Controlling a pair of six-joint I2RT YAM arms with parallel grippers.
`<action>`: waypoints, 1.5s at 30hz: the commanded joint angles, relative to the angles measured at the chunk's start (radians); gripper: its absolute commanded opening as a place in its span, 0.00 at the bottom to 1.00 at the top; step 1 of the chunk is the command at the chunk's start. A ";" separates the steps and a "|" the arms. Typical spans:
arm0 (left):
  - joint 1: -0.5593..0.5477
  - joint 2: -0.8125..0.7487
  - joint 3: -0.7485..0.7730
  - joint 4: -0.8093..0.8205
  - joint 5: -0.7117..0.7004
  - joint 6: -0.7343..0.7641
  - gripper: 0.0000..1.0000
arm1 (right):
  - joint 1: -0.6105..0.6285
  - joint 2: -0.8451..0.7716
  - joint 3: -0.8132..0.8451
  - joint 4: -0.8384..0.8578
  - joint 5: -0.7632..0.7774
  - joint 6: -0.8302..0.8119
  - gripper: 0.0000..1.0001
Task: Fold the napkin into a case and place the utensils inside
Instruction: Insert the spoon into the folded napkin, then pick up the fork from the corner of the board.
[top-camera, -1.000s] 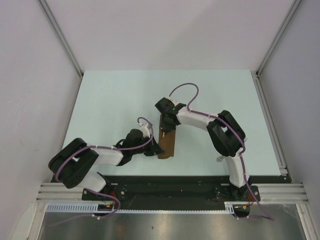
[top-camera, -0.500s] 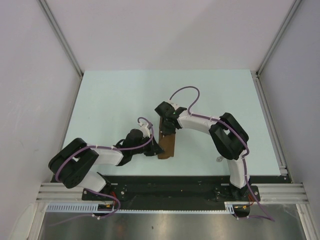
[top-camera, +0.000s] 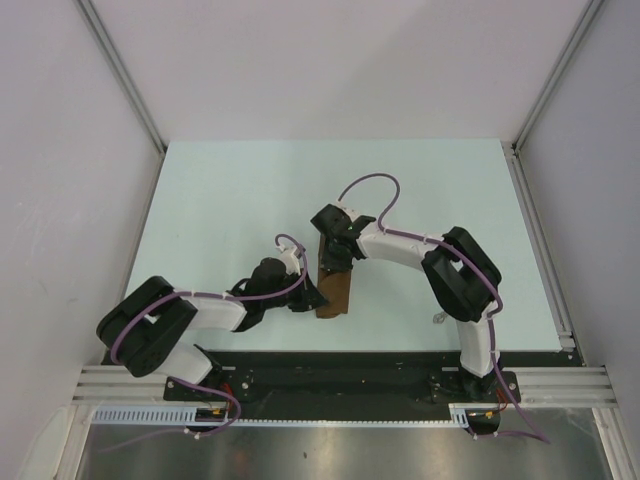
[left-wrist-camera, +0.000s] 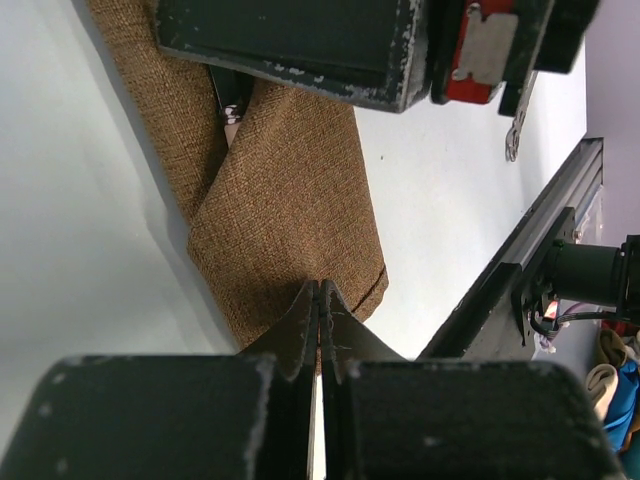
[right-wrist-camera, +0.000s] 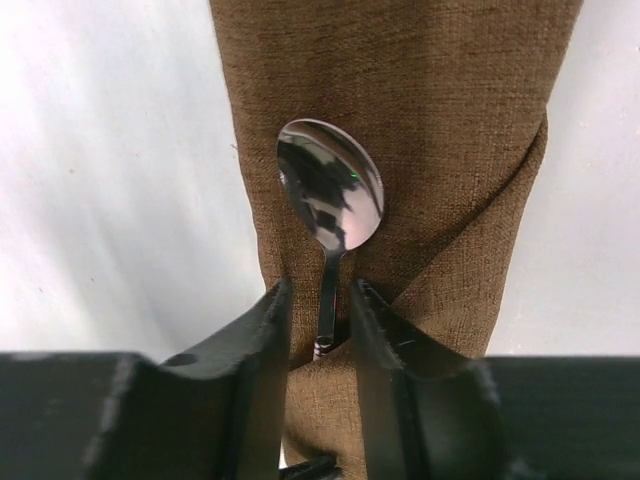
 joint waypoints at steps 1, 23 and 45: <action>0.002 -0.043 0.003 -0.010 -0.008 0.011 0.00 | -0.007 -0.057 0.044 -0.035 0.010 -0.053 0.37; 0.003 -0.298 0.086 -0.200 0.029 0.088 0.17 | -0.638 -0.540 -0.473 -0.150 0.191 -0.092 0.63; 0.002 -0.278 0.110 -0.171 0.111 0.077 0.44 | -0.755 -0.620 -0.772 -0.024 0.139 -0.097 0.15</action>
